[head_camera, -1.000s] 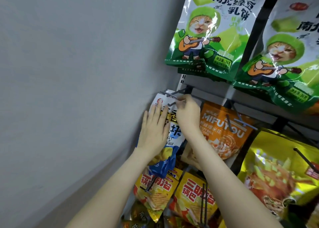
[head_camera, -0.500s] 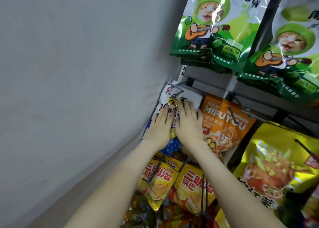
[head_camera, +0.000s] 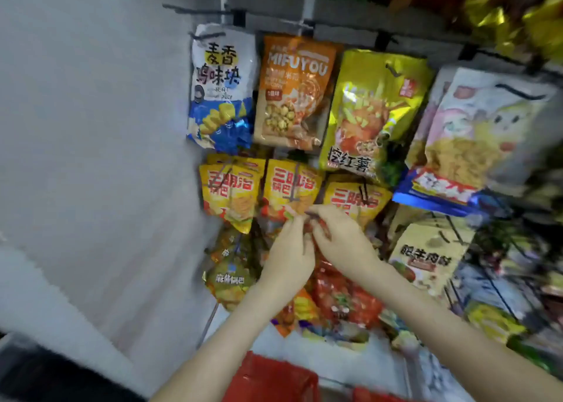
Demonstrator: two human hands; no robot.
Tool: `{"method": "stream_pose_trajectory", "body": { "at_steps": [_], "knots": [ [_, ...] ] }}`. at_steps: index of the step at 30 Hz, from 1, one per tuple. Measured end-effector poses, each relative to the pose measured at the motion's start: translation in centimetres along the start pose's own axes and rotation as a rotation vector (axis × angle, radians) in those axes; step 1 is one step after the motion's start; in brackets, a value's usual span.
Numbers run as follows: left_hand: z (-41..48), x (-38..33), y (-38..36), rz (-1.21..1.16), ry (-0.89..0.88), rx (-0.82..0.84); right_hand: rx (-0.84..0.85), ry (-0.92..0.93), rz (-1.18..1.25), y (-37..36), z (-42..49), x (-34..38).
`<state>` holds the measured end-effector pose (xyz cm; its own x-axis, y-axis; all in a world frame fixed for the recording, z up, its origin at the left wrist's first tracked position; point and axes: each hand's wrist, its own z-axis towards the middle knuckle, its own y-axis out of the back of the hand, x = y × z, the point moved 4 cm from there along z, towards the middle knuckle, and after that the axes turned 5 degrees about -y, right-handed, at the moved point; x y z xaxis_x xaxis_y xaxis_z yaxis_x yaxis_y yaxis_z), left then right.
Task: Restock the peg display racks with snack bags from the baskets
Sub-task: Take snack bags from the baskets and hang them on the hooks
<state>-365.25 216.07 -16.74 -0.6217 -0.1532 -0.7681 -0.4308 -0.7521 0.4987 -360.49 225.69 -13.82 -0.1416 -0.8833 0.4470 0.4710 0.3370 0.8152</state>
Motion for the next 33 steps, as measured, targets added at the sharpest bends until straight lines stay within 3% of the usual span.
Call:
{"method": "stream_pose_trajectory", "body": {
  "at_steps": [5, 11, 14, 22, 27, 33],
  "knots": [
    [-8.4, -5.4, -14.6, 0.013, 0.037, 0.206, 0.042, -0.203, 0.022, 4.0, -15.8, -10.7],
    [-19.8, -10.3, -32.4, 0.077, 0.225, 0.522, 0.198, -0.581, 0.042, 7.6, -37.0, -24.8],
    [-23.9, -12.2, -39.2, 0.134, 0.229, 0.646, 0.274, -0.739, 0.028, 9.8, -45.0, -30.6],
    [-28.9, -11.3, -53.7, 0.255, 0.254, 0.820, 0.454, -0.946, -0.057, 11.2, -55.8, -46.0],
    [-30.8, -8.3, -65.2, 0.298, 0.387, 0.901, 0.715, -1.032, -0.080, 9.6, -61.5, -57.0],
    [-33.6, -5.6, -77.7, 0.330, 0.584, 1.002, 0.818, -1.036, -0.177, 9.0, -65.4, -70.6]
  ]
}}
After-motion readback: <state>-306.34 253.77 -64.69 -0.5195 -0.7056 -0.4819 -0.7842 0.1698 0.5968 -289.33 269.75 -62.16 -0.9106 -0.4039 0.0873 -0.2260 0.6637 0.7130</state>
